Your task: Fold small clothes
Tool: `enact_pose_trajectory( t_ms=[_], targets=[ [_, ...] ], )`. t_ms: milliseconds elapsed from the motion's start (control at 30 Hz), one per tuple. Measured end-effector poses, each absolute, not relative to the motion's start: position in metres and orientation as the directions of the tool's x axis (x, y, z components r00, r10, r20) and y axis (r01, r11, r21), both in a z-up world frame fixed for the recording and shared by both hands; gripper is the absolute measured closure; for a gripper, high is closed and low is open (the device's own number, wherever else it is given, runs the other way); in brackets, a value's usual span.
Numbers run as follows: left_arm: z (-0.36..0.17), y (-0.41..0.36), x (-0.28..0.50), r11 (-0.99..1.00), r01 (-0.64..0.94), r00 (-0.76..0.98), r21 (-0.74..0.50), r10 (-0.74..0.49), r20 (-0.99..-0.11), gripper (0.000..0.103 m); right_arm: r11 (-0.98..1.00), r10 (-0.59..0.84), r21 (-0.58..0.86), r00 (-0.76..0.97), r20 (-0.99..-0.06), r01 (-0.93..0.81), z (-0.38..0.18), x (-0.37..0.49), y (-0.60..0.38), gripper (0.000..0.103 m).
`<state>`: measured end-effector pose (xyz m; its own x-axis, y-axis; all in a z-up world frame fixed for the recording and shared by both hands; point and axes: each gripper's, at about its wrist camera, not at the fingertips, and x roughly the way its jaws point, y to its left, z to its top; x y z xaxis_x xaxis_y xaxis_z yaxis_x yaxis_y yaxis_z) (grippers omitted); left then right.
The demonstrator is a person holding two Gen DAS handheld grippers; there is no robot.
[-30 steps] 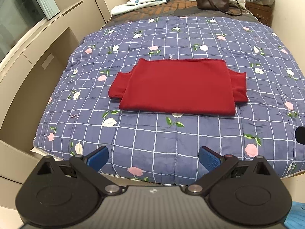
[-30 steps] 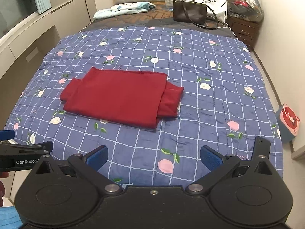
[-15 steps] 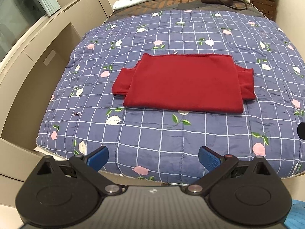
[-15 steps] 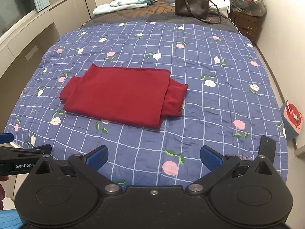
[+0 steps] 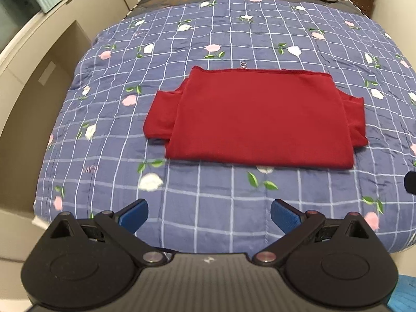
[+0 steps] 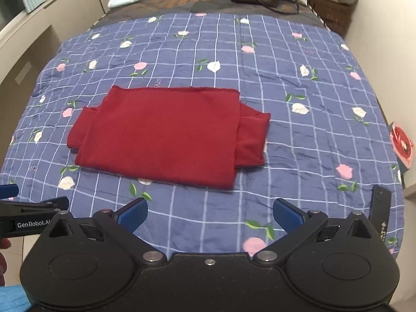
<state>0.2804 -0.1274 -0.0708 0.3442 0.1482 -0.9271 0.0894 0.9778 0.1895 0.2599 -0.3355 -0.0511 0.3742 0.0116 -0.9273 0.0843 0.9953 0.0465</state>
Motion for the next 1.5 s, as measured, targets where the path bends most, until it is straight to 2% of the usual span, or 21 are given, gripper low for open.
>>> enact_pose_trajectory(
  t_ms=[467,967,1100,1267,1500],
  targets=[
    [-0.103,-0.048,0.387,0.987,0.138,0.254,0.083,0.046,-0.966,0.001,0.983,-0.038,0.009,0.249,-0.968,0.185,-0.082,0.345,-0.263,0.001],
    [-0.152,-0.033,0.421,0.988,0.128,0.171,0.091,0.068,-0.983,0.001,0.984,0.009,0.029,0.114,-0.993,0.175,-0.142,0.377,-0.236,0.001],
    [-0.161,-0.028,0.422,0.993,0.103,0.131,0.059,0.046,-0.990,0.001,0.985,-0.003,0.015,0.102,-0.995,0.174,-0.158,0.386,-0.237,0.001],
    [-0.177,-0.018,0.429,0.995,0.077,0.125,0.069,0.059,-0.990,0.001,0.991,-0.009,0.012,0.155,-0.988,0.135,-0.177,0.400,-0.238,0.001],
    [-0.204,0.001,0.458,0.996,0.089,0.229,0.008,-0.013,-0.973,0.001,0.999,-0.016,-0.028,0.330,-0.944,-0.031,-0.213,0.426,-0.229,0.001]
  ],
)
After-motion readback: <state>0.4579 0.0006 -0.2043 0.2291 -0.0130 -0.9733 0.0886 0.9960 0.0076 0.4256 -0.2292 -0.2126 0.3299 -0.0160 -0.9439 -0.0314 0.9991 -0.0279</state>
